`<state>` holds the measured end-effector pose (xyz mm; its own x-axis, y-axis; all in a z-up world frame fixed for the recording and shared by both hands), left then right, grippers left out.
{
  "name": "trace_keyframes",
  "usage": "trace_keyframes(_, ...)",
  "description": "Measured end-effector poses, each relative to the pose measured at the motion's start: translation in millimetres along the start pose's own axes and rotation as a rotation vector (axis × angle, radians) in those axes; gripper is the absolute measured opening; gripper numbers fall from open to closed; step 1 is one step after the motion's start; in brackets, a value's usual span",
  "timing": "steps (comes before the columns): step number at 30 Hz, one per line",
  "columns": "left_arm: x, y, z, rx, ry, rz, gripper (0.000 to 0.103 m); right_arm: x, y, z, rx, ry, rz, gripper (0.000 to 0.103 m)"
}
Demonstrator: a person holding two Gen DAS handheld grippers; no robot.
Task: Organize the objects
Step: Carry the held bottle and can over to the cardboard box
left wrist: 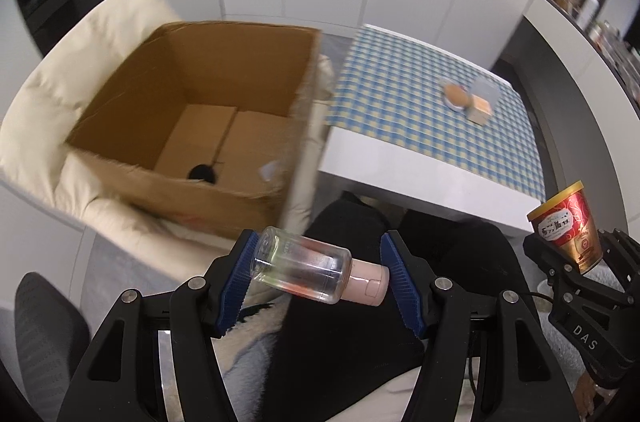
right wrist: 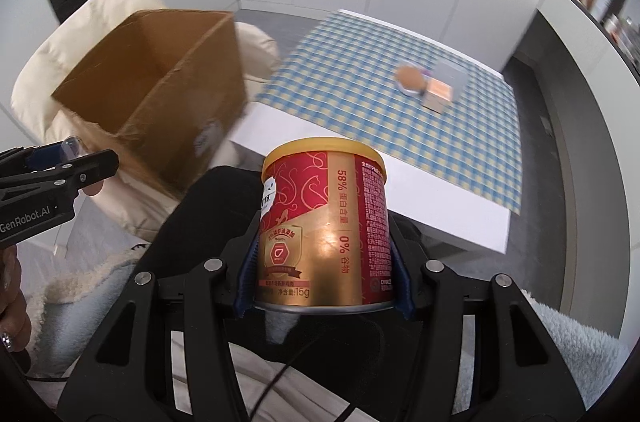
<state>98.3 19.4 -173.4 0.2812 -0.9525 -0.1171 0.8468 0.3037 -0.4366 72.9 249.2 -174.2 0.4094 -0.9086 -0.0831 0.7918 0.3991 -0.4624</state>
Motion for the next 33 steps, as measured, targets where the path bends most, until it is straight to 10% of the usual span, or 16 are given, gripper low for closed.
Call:
trace_keyframes(15,82,-2,23,-0.044,-0.08,0.159,0.064,118,-33,-4,-0.033,-0.133,0.22,0.056)
trace_keyframes(33,99,-20,21,-0.065,-0.109,0.225,0.064,139,-51,-11,-0.05,-0.14,0.298,0.056)
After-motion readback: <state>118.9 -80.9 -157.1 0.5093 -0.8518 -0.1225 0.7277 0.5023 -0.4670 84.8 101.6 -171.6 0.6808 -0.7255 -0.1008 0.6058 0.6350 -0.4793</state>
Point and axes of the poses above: each gripper's, at about its wrist camera, not at the fingertips, and z roughly against the way its jaws point, x to its left, y to its underside, the point moved 4 cm from there along -z, roughly the way its jaws point, and after that the axes turned 5 degrees about z, right-handed, at the moved point
